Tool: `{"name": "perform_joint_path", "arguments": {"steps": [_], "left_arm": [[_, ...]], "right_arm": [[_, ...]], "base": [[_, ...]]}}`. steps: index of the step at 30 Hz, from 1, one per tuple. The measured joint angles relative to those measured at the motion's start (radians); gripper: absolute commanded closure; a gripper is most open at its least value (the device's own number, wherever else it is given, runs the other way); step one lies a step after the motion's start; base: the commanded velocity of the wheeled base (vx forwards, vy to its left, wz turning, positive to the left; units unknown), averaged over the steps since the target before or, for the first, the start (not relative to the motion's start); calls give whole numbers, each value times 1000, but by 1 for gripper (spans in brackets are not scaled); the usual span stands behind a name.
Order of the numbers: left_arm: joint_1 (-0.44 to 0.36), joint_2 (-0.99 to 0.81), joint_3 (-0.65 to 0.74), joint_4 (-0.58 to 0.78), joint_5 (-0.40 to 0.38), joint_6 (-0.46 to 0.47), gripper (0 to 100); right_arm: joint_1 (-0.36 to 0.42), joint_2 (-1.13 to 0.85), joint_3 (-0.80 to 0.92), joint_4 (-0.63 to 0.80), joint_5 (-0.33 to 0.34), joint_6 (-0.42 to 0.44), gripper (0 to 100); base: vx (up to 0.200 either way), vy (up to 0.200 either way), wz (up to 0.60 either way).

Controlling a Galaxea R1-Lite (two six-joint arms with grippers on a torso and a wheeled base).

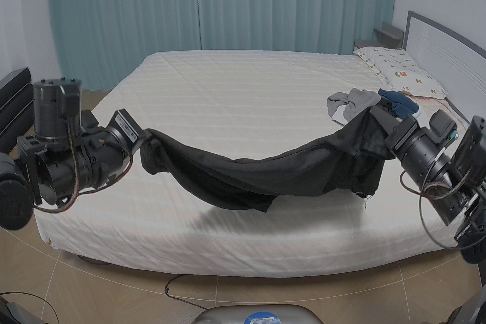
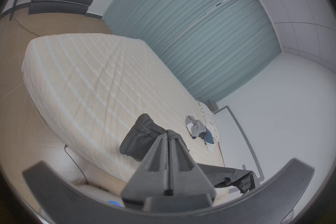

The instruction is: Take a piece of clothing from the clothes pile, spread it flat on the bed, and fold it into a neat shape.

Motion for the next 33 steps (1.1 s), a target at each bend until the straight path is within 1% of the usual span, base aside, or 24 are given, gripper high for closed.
{"name": "perform_joint_path", "arguments": {"steps": [3,9,13,17,24,30,33], "left_arm": [[5,-23,-67,59,0,10,100],[30,-20,-281,224,0,19,100],[55,33,-470,350,-2,12,100],[79,133,-620,429,-5,3,100],[114,338,-795,472,-7,-23,100],[143,537,-972,481,-7,-43,100],[154,608,-1051,483,-7,-55,100]], "right_arm": [[-2,-60,-92,129,0,-3,100],[-43,-118,-368,354,1,-4,100],[-100,-93,-580,497,3,-4,100],[-158,-5,-739,582,3,-4,100],[-235,200,-914,630,1,0,100],[-273,376,-1021,591,0,34,100],[-285,436,-1057,581,0,39,100]], "base": [[0,0,0],[0,0,0],[0,0,0],[0,0,0],[0,0,0],[0,0,0],[0,0,0]]}}
